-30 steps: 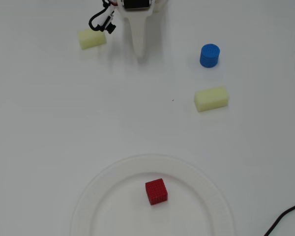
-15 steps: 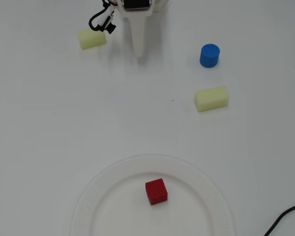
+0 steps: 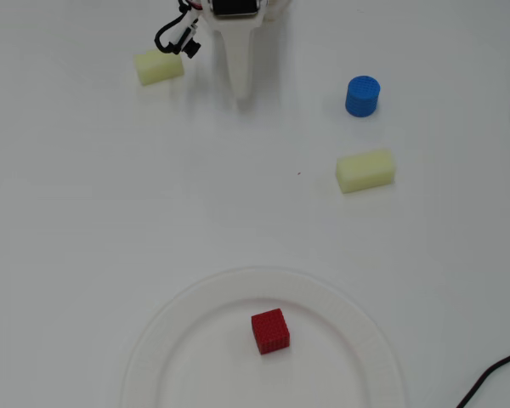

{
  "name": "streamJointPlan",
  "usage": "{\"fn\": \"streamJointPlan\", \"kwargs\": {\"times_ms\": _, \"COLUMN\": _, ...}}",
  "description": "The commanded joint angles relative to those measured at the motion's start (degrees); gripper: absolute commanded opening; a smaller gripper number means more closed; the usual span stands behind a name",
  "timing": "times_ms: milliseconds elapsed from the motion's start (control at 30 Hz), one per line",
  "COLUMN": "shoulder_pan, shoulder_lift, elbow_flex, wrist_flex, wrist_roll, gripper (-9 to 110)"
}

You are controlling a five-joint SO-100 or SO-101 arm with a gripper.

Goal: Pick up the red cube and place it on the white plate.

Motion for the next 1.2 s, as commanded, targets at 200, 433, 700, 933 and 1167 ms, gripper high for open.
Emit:
{"fn": "streamJointPlan", "kwargs": {"times_ms": 200, "shoulder_pan": 0.0, "shoulder_lift": 0.44, "elbow_flex": 0.62, "wrist_flex": 0.97, "wrist_roll": 1.23, "gripper": 3}}
{"fn": "streamJointPlan", "kwargs": {"times_ms": 433, "shoulder_pan": 0.0, "shoulder_lift": 0.44, "elbow_flex": 0.53, "wrist_flex": 0.97, "wrist_roll": 1.58, "gripper": 3}}
{"fn": "streamJointPlan", "kwargs": {"times_ms": 700, "shoulder_pan": 0.0, "shoulder_lift": 0.44, "elbow_flex": 0.53, "wrist_flex": 0.97, "wrist_roll": 1.58, "gripper": 3}}
{"fn": "streamJointPlan", "kwargs": {"times_ms": 933, "shoulder_pan": 0.0, "shoulder_lift": 0.44, "elbow_flex": 0.53, "wrist_flex": 0.97, "wrist_roll": 1.58, "gripper": 3}}
{"fn": "streamJointPlan", "kwargs": {"times_ms": 1167, "shoulder_pan": 0.0, "shoulder_lift": 0.44, "elbow_flex": 0.53, "wrist_flex": 0.97, "wrist_roll": 1.58, "gripper": 3}}
